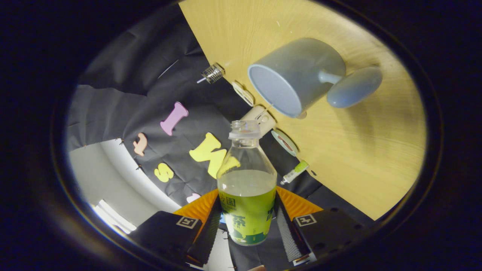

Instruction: Take the bottle from table, then pour the juice into the cup, finally place the bottle on the coaster

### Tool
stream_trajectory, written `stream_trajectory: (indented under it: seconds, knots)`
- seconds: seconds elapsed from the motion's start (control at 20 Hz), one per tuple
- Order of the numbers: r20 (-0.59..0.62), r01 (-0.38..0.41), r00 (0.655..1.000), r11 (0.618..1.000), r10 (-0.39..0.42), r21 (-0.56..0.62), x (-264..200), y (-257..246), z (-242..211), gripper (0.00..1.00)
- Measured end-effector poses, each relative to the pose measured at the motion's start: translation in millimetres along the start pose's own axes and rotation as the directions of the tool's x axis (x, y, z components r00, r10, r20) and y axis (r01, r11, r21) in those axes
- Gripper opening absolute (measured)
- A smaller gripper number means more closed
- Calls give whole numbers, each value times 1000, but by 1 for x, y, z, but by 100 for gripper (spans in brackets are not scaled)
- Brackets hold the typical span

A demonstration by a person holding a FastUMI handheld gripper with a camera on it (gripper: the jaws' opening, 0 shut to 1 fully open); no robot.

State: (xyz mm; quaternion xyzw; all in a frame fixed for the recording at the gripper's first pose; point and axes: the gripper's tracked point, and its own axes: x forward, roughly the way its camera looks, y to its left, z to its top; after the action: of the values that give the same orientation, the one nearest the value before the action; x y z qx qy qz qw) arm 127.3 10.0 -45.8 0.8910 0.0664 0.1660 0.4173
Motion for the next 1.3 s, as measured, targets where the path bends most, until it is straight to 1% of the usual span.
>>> stream_trajectory:
  seconds: [0.3,0.4,0.6,0.7,0.85,0.95,1.05,1.1,1.15,1.25,1.3]
  knots:
    - [-1,26,1000,1000,-26,0,6,3,-7,78]
    - [-10,19,1000,1000,-19,7,10,5,-7,78]
    - [-5,28,1000,999,-28,28,4,1,-4,78]
    - [-12,16,1000,1000,-16,-3,0,6,-7,78]
    - [18,69,998,988,-67,-136,0,-1,-10,78]
    - [26,119,993,959,-117,-258,-2,-4,-15,78]
    - [37,151,988,911,-149,-383,-7,0,-19,78]
    - [40,153,988,879,-151,-451,-9,6,-21,78]
    - [39,151,987,840,-154,-522,-9,14,-26,78]
    - [48,159,984,746,-169,-646,-12,30,-32,78]
    - [45,149,986,710,-163,-689,-13,41,-36,78]
